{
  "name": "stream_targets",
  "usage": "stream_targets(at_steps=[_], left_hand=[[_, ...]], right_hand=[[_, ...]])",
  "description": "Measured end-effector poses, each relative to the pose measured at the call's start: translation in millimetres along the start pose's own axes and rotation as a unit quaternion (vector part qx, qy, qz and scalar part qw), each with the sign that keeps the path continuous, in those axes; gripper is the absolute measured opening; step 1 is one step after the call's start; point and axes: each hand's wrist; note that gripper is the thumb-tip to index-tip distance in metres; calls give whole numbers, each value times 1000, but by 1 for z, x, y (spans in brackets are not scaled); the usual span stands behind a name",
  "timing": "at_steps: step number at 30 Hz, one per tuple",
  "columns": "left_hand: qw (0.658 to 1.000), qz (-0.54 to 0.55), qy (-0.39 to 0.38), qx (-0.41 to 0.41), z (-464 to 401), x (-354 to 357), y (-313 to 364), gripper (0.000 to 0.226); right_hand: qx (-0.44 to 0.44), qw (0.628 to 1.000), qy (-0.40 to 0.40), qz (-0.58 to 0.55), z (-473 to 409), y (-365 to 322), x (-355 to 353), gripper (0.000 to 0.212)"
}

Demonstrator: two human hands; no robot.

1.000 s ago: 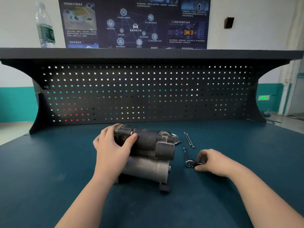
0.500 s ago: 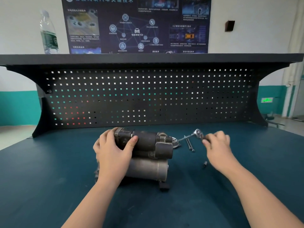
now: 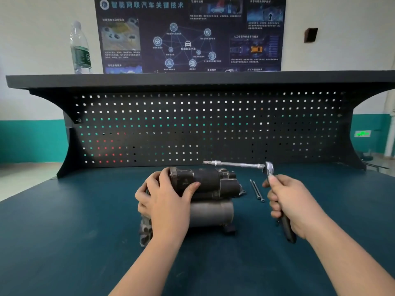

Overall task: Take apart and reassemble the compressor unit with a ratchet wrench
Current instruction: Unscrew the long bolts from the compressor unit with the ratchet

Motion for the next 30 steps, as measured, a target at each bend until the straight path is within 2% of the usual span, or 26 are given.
stream_targets(at_steps=[3,13,30], left_hand=[[1000,1,-4,11,-2,1,-6,71],[993,88,-47,60,-12,-4,-19,61],[991,98,-33,83,-14,-3,-21,58]], right_hand=[[31,999,-4,19,-2,3,0,28],[44,997,-45,43,4,5,10,29],[64,997,-31,28,9,3,18,29]])
Point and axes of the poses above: each hand's wrist, its own z-axis away from the middle knuckle, its own x-axis out of the palm, y = z × x, and after that the axes turned 9 degrees about -y, right-handed
